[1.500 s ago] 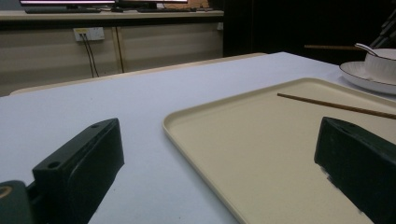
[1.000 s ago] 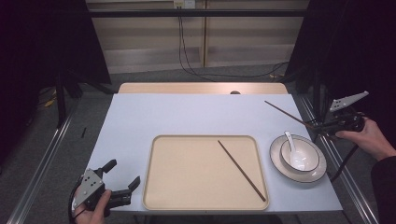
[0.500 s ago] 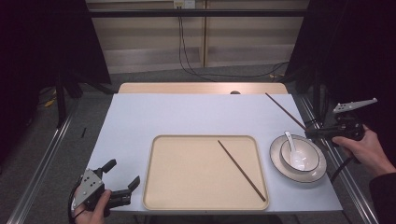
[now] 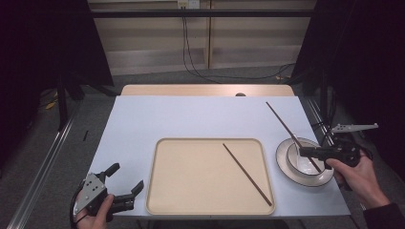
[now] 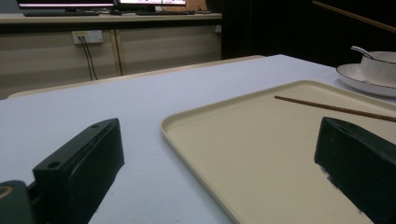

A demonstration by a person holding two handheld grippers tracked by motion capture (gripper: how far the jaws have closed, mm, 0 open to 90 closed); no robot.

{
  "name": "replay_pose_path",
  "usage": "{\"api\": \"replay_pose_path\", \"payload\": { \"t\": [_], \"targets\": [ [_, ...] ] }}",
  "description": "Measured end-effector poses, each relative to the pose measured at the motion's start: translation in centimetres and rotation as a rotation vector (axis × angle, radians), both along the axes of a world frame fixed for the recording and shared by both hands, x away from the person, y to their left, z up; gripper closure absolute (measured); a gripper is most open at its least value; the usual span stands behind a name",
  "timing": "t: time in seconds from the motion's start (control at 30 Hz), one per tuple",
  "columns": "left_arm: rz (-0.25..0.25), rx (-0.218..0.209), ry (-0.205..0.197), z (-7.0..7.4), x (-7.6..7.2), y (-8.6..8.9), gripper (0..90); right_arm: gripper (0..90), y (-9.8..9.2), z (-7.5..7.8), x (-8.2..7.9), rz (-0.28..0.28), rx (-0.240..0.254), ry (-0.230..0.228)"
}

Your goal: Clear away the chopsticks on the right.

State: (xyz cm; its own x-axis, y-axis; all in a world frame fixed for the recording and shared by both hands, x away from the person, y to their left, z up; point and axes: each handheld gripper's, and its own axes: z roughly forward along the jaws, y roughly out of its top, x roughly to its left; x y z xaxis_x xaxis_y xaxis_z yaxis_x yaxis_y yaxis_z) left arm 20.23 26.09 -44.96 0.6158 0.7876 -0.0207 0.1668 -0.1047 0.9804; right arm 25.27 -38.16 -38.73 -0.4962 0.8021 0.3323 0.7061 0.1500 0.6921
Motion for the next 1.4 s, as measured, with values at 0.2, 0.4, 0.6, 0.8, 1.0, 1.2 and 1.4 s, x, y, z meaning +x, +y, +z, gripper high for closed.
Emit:
{"api": "replay_pose_path", "payload": {
  "t": [0.2, 0.4, 0.6, 0.8, 1.0, 1.2, 1.4],
  "targets": [
    [0.001, 0.001, -0.001, 0.0, 0.0, 0.0, 1.4, 85.4, 1.5, -1.2, -1.5, -0.043, 0.020, 0.024],
    [0.004, 0.005, -0.008, 0.1, 0.0, 0.1, 1.4, 85.4, 3.3, -2.1, -2.9, -0.054, 0.041, 0.024],
    [-0.002, 0.011, -0.005, 0.1, 0.0, 0.0, 1.4, 85.4, 5.9, -3.2, -4.1, -0.031, 0.061, 0.052],
    [-0.002, 0.008, -0.004, 0.1, 0.0, 0.0, 1.4, 85.4, 8.9, -4.7, -4.7, 0.003, 0.079, 0.105],
    [-0.002, 0.001, -0.007, 0.1, 0.0, 0.0, 1.3, 85.4, 11.1, -5.7, -4.5, 0.039, 0.058, 0.141],
    [-0.008, 0.007, -0.009, 0.1, 0.0, 0.0, 1.3, 85.4, 11.9, -6.2, -3.9, 0.045, 0.088, 0.169],
    [-0.008, 0.007, -0.008, 0.1, 0.0, 0.0, 1.3, 85.4, 12.5, -6.9, -3.4, 0.037, 0.080, 0.186]
  ]
}}
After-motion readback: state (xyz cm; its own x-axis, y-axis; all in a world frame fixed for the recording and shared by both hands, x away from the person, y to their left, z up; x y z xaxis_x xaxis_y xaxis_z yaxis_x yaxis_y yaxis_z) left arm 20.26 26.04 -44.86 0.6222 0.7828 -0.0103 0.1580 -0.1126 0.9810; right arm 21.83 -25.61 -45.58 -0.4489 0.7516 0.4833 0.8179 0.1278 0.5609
